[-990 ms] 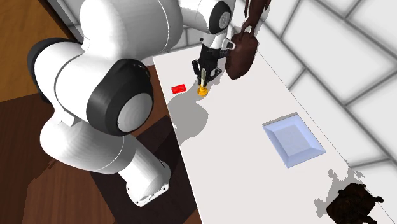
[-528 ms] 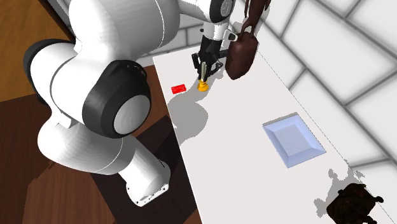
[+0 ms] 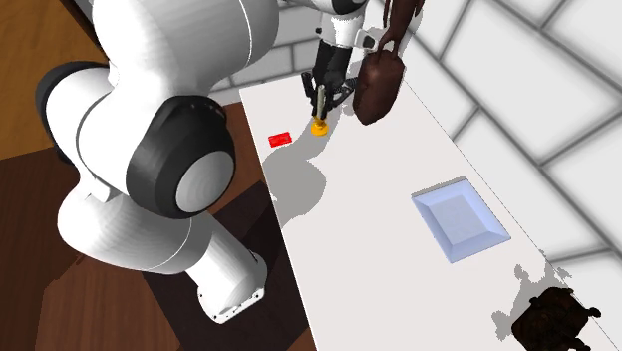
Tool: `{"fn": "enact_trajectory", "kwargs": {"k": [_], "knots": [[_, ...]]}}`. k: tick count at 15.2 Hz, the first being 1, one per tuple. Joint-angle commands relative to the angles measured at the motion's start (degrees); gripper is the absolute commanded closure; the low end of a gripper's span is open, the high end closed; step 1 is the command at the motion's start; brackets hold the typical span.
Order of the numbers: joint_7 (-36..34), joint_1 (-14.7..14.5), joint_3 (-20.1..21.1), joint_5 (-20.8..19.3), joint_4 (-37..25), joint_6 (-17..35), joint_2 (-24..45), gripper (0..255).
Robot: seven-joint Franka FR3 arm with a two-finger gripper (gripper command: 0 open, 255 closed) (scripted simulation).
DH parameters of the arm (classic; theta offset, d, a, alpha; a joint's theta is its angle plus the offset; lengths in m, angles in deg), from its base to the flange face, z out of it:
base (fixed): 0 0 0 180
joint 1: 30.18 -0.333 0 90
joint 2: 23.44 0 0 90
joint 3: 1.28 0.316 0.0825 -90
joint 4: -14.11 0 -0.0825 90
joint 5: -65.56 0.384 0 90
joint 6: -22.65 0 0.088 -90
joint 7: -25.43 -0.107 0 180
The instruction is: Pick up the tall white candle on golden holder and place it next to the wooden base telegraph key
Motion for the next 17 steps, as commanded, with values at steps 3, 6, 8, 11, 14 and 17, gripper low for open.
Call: {"fn": "enact_trajectory", "kwargs": {"k": [3, 6, 8, 11, 14, 17], "knots": [[4.8, 2.2, -2.5, -2.1, 2.4, 0.5, -2.2, 255], [8.9, 4.1, -4.8, -4.1, 3.9, 1.0, -3.4, 255], [11.7, 5.3, -6.3, -5.5, 4.5, 1.4, -4.0, 255], [15.8, 7.2, -8.7, -7.5, 5.1, 2.1, -4.4, 255], [19.9, 9.1, -11.0, -9.5, 5.1, 2.9, -4.3, 255], [23.9, 11.0, -13.3, -11.4, 4.5, 3.8, -3.7, 255]]}}
